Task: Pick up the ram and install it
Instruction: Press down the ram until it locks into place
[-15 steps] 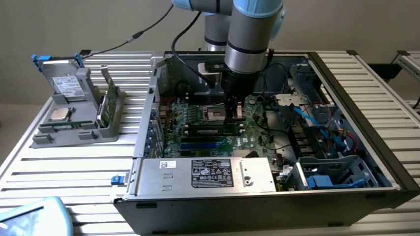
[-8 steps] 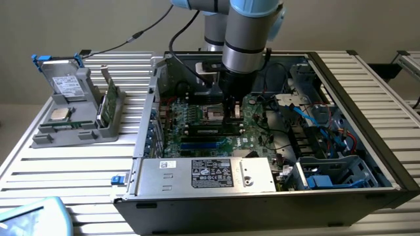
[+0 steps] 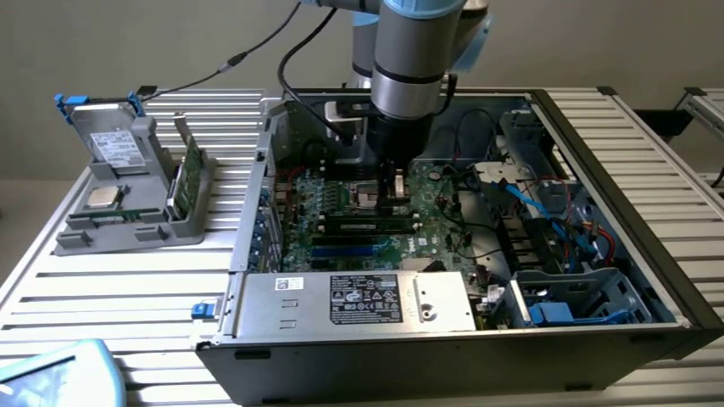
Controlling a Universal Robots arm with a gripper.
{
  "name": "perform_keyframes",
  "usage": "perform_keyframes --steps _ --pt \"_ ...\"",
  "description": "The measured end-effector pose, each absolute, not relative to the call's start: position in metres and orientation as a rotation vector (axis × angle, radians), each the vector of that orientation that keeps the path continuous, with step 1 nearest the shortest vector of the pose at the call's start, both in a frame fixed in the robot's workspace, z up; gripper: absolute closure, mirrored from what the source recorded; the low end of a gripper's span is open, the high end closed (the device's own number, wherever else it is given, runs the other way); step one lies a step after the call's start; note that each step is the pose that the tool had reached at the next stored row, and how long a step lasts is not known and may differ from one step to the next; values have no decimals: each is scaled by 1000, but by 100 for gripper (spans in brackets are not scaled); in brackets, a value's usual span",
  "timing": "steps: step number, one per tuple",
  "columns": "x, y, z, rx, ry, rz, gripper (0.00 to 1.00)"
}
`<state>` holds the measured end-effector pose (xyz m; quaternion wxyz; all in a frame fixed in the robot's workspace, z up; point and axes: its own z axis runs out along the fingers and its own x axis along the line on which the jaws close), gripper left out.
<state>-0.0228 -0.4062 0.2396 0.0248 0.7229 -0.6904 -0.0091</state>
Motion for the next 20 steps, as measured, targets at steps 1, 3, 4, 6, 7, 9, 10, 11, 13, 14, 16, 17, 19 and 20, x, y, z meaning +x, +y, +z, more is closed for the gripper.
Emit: perform_keyframes --steps 1,3,4,6,7,9,10,11,13,14,16,17,19,20 --pt "-25 -406 240 2238 -2138 -26 90" --pt "-29 -406 241 2242 -2142 -19 90" --pt "-32 -406 242 2244 -2144 -16 90" --pt "-37 -406 242 2249 -2148 -10 90" --pt "-39 -406 243 2251 -2150 -7 90" --pt "-44 -407 243 2255 -2154 0 90" --pt "-47 -407 243 2257 -2156 3 90" --pt "-49 -407 243 2259 -2158 6 90" --pt "-55 -407 243 2262 -2161 11 90" --pt "-57 -407 244 2263 -2163 14 90" --pt "-63 -408 244 2266 -2165 19 90" --pt "-66 -408 244 2267 -2166 21 90" --pt "-72 -408 244 2269 -2168 27 90" --pt "-74 -409 244 2271 -2170 30 90"
